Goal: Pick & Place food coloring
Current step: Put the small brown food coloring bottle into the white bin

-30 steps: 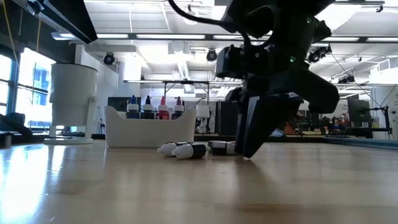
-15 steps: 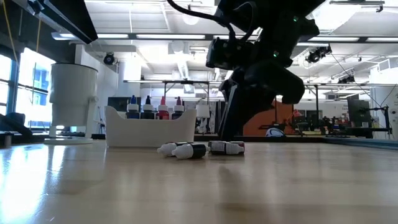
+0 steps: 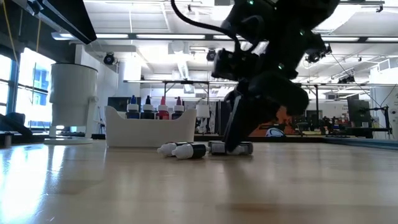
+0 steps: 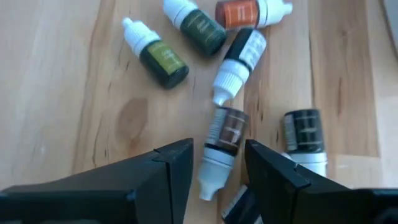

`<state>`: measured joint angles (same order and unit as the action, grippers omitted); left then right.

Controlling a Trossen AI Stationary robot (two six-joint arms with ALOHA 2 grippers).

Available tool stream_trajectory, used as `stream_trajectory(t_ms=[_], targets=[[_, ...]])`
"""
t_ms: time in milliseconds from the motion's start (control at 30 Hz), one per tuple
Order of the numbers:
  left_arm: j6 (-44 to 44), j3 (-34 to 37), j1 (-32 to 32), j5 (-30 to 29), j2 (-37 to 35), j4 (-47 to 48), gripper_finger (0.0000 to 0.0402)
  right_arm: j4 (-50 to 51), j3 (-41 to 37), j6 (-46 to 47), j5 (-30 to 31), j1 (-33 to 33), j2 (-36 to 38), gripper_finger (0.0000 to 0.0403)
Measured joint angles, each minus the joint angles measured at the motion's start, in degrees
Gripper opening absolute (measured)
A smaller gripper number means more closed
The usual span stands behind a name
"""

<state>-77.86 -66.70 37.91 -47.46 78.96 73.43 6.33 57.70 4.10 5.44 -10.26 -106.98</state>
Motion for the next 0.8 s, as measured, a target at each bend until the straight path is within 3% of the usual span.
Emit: stream_trajectory(t_ms=[433,800], targets=[[-0.01,0.0,0.0,-0.03,0.0,-0.02,0.0159,-10.77,-6.24,0.93,-1.06,0.08,0.09,0.0132],[-0.01,0.0,0.0,-0.03,0.0,-0.1,0.0159,-11.78,-6.4,1.25,-3.51,1.3,0.42,0.0063]])
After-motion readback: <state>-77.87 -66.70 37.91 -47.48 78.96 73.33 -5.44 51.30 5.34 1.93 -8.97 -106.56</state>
